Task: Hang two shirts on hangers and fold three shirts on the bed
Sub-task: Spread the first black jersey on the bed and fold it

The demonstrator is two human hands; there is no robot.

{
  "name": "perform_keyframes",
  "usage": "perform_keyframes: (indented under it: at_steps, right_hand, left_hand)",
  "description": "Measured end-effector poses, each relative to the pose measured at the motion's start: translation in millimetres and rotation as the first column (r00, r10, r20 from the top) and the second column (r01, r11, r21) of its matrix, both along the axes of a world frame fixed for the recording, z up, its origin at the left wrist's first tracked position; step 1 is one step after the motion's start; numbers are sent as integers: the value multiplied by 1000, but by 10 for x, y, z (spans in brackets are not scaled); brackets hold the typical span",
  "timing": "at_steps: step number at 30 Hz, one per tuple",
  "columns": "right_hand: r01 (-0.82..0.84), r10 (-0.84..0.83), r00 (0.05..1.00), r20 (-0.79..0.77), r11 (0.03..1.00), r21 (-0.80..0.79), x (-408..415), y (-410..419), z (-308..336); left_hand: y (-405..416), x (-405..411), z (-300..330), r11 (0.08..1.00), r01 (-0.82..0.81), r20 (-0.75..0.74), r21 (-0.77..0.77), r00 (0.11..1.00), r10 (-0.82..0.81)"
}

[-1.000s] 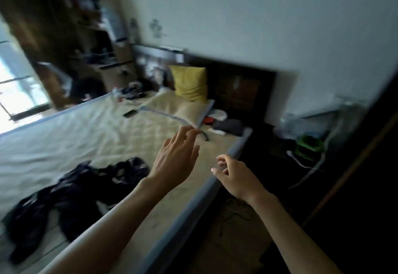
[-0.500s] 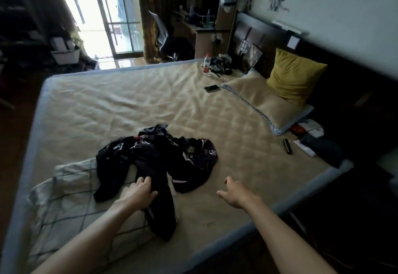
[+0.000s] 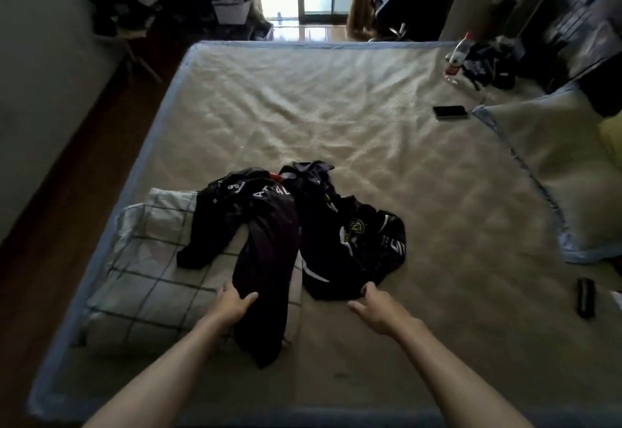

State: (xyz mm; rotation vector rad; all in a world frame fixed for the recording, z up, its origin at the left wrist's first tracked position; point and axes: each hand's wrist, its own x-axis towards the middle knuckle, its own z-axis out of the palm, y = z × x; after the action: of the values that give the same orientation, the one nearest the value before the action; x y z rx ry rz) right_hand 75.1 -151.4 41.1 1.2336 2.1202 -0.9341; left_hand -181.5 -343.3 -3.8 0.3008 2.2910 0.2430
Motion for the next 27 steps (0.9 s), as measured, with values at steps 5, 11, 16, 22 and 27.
perform_keyframes:
  at_steps: [5, 11, 16, 22, 27]
  right_hand:
    - [-97, 96, 995, -9, 993, -67, -30, 338, -293]
    - [-105, 117, 992, 54, 976, -190, -12, 359, -592]
    - [-43, 57, 997, 50, 968, -247, 117, 364, -716]
    - [151, -119, 981, 150, 963, -225, 383, 636, -904]
    - [245, -220, 952, 212, 964, -99, 607, 860, -1052]
  left_hand:
    - [69, 42, 11, 997, -80, -14, 17, 997, 80]
    - [85, -547, 78, 981, -172, -169, 86, 968, 185]
    - [382, -1626, -49, 945, -255, -231, 204, 926, 300]
    - [1186, -2454, -486, 911, -258, -80, 321, 951, 297]
    - [1486, -2368, -500, 795, -265, -1, 545, 948, 317]
